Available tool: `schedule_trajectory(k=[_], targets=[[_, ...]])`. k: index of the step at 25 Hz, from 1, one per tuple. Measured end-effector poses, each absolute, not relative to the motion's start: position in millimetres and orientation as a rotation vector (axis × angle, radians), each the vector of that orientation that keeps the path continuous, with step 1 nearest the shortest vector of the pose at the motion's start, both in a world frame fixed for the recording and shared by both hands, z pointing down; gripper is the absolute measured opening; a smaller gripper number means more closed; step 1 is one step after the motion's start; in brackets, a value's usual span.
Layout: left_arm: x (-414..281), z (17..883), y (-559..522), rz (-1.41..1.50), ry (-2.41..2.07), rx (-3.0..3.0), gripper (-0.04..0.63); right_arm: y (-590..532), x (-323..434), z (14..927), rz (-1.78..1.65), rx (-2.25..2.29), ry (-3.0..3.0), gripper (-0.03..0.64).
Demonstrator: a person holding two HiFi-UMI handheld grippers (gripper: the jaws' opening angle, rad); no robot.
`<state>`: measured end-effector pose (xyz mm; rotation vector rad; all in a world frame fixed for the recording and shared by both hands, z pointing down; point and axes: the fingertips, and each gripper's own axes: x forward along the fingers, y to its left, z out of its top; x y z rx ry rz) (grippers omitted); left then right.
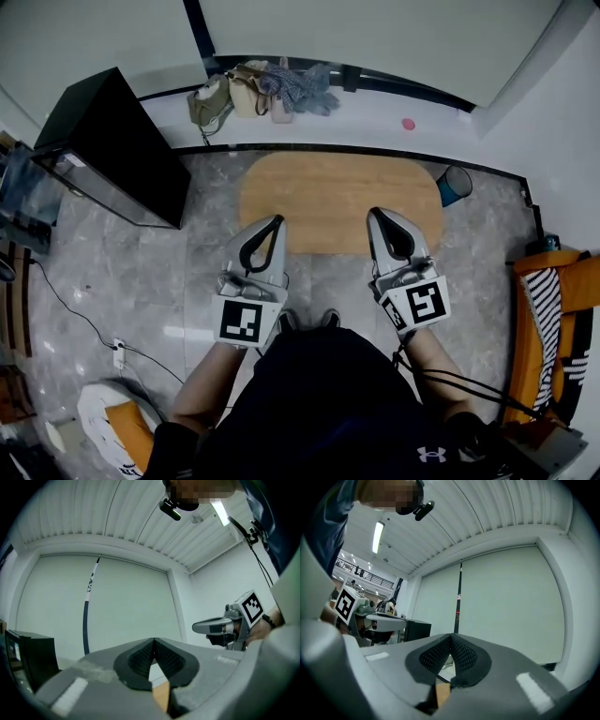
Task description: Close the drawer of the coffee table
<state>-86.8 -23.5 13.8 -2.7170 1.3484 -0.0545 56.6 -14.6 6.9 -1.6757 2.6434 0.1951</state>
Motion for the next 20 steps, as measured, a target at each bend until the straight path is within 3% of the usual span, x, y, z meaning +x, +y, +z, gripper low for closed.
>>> schedule_trajectory(k=[20], targets=[[-88.8, 24.5, -39.0, -0.043, 1.349, -2.762, 0.002, -15.5, 59.5, 18.5, 0.116, -1.704, 2.635, 0.002]])
